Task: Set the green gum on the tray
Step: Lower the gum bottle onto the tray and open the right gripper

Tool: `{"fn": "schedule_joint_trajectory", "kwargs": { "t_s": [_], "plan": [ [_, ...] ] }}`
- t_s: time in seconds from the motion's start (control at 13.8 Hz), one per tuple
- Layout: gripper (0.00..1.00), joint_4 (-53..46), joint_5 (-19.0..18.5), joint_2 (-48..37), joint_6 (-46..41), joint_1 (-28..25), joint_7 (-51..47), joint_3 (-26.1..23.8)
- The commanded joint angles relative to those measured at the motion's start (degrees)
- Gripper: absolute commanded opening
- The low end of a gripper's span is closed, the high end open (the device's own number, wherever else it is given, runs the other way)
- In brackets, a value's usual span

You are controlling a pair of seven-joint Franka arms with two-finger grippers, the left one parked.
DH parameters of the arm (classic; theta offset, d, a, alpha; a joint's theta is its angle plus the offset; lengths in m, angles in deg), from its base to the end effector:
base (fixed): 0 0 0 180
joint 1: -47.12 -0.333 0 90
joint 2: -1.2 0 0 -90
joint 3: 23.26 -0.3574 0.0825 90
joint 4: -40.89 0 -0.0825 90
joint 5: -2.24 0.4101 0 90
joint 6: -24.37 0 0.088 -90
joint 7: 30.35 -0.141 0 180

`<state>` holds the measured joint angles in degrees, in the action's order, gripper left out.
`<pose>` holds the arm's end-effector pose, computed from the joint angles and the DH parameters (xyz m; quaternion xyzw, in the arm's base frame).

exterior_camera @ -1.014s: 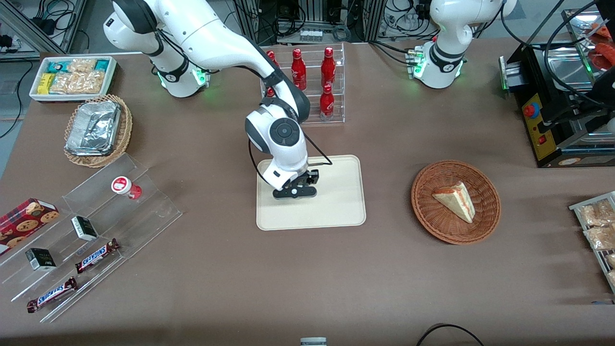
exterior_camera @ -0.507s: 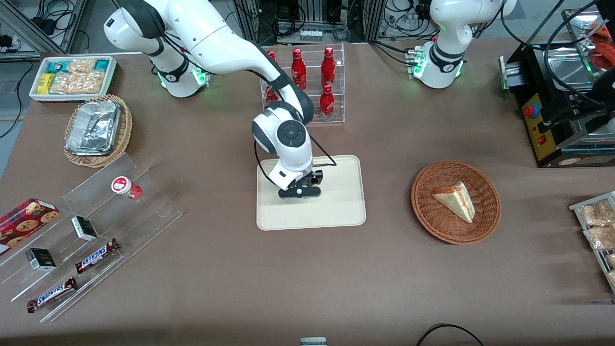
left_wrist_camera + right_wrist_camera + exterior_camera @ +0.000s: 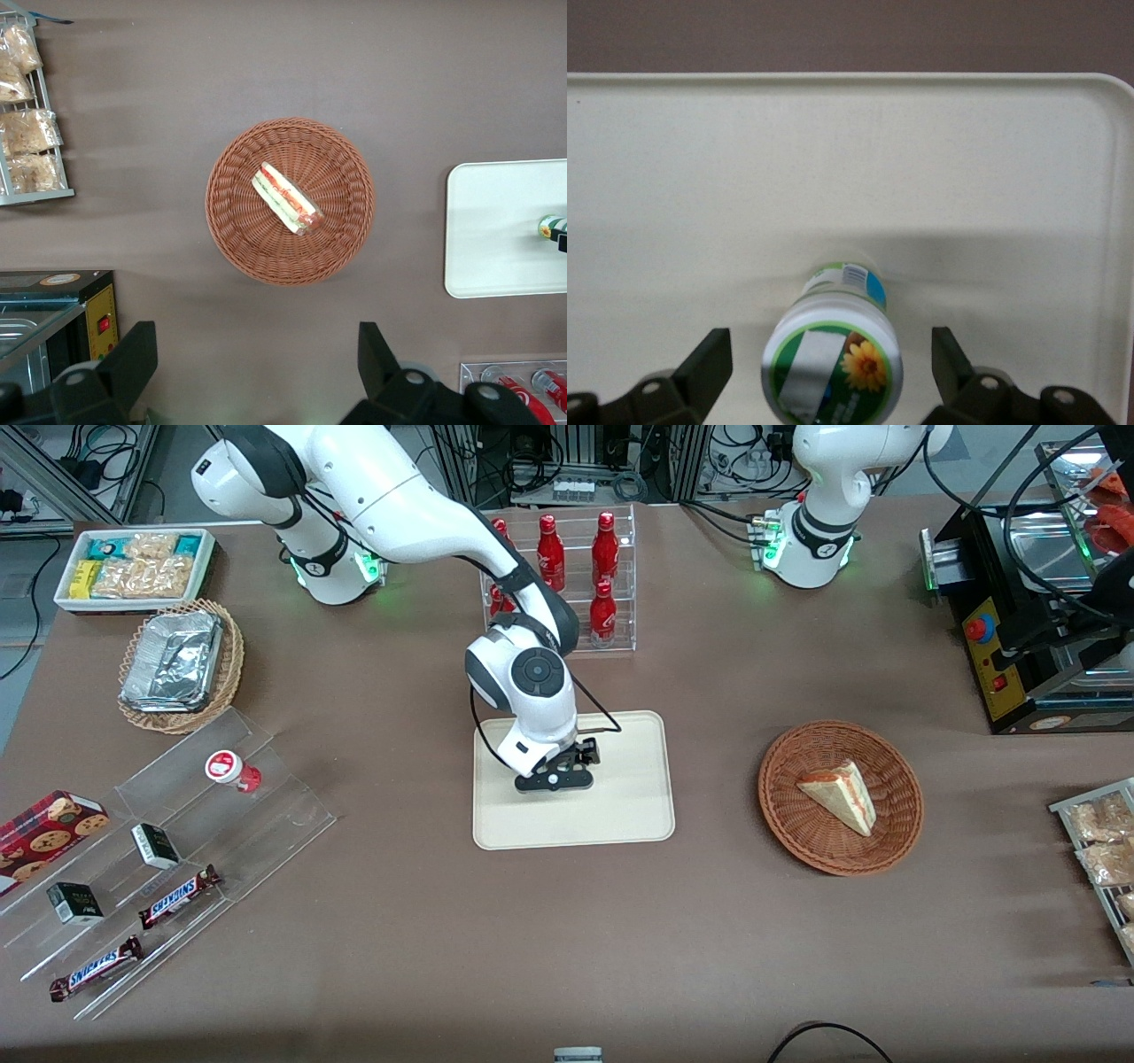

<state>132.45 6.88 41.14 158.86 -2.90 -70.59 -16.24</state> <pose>0.5385 0.5225 0.2109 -0.9995 -0.0118 -0.0278 0.0125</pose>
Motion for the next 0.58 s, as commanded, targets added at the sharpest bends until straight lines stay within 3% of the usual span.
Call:
{"fn": "schedule_joint_trajectory", "kwargs": {
  "t_s": [0.0,0.51],
  "plan": [
    [1.00,-1.6,-1.0,1.0,0.4,-0.7,0.2,0.7],
    [1.00,-1.2,-2.1,-2.0,-1.7,-0.5,2.1,0.7]
  ]
}}
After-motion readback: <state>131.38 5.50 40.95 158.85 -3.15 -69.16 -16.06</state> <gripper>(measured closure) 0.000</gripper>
